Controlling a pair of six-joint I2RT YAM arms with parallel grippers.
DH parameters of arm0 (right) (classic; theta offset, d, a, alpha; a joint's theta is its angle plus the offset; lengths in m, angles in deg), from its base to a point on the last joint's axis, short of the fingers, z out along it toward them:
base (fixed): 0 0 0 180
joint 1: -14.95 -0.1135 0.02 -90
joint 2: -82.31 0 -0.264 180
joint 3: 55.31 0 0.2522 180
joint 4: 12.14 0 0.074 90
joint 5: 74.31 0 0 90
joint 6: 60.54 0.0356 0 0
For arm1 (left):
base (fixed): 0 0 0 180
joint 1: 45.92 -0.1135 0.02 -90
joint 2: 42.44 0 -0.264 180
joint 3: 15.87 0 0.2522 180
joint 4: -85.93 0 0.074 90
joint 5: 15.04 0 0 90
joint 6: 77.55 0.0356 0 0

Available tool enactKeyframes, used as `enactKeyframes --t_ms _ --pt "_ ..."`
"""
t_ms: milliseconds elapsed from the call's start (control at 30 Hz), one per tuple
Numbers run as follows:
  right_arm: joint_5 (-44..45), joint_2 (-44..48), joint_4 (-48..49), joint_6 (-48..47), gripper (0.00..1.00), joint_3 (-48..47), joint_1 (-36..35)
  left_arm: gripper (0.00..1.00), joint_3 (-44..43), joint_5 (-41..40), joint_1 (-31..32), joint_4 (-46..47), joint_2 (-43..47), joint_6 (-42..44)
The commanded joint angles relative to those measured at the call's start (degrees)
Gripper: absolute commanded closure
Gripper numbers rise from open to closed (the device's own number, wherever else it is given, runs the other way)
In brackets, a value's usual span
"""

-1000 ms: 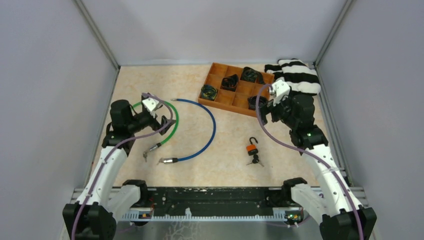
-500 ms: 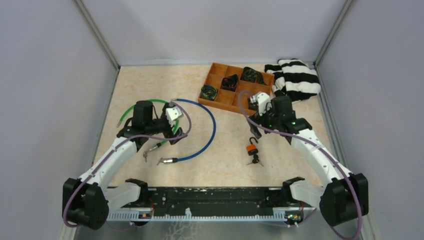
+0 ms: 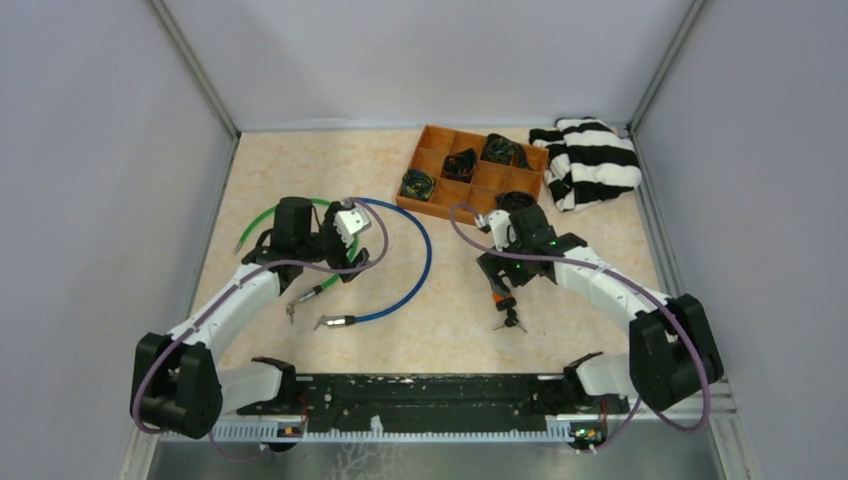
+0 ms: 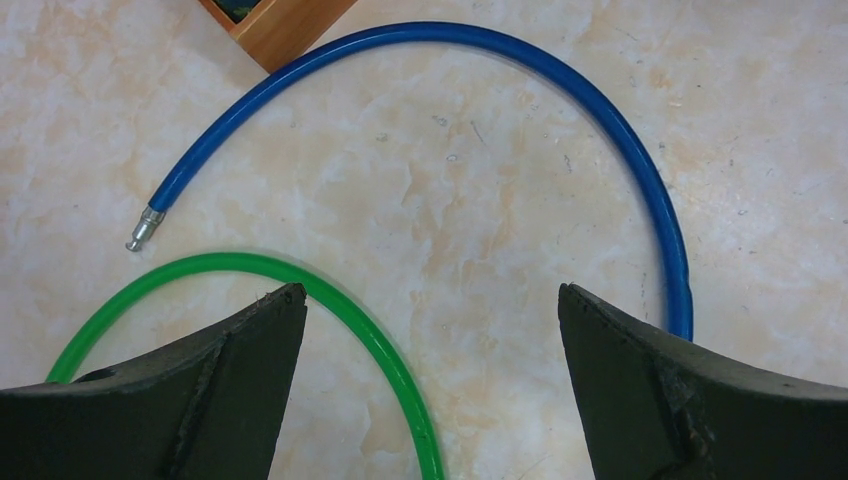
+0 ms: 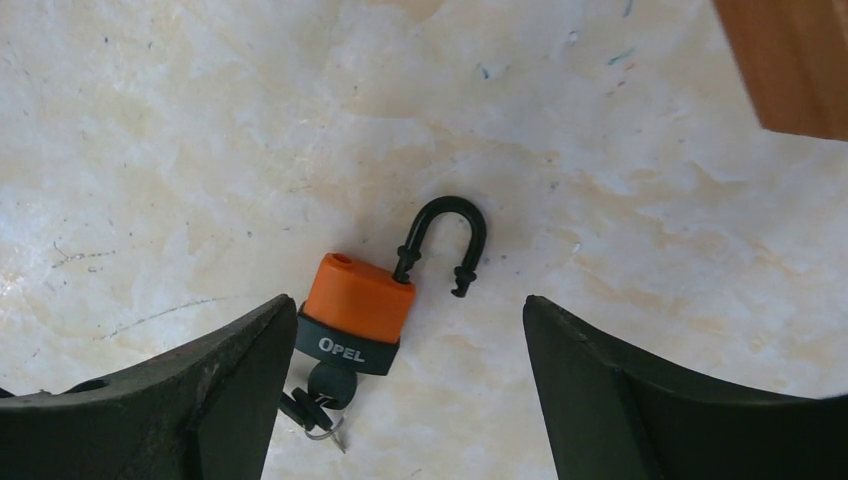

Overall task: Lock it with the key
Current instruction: Pick up the lock from the center of the board.

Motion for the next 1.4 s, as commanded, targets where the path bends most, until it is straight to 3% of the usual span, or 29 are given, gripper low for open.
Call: enactKeyframes --t_ms 0,233,467,933,1167,1367 --pt "1.9 -2.9 -1.4 -0.6 0.18 -1.0 -2.8 0.01 -2.1 -2.7 0.0 2.2 -1.4 1.0" --pt "3.0 -8.1 -4.4 -3.3 0.24 -1.8 -5.7 0.01 -2.6 -4.7 0.0 2.1 -2.9 1.9" --pt "2.7 -11.1 -6.8 -5.5 0.41 -2.3 -6.2 0.01 -3.4 -5.4 -0.3 1.7 -4.3 1.9" --pt "-2.9 -7.5 1.9 -19.5 0.66 2.7 -6.2 0.01 -3.6 -3.4 -0.4 2.0 -3.3 -0.1" --pt "-12.7 -4.3 -1.0 -27.1 0.98 -1.2 -6.2 0.01 -2.0 2.6 -0.5 2.2 0.4 -1.6" --pt "-24.4 -2.2 -11.4 -33.1 1.00 -11.6 -6.2 0.03 -4.9 11.3 0.2 -3.0 2.4 0.4"
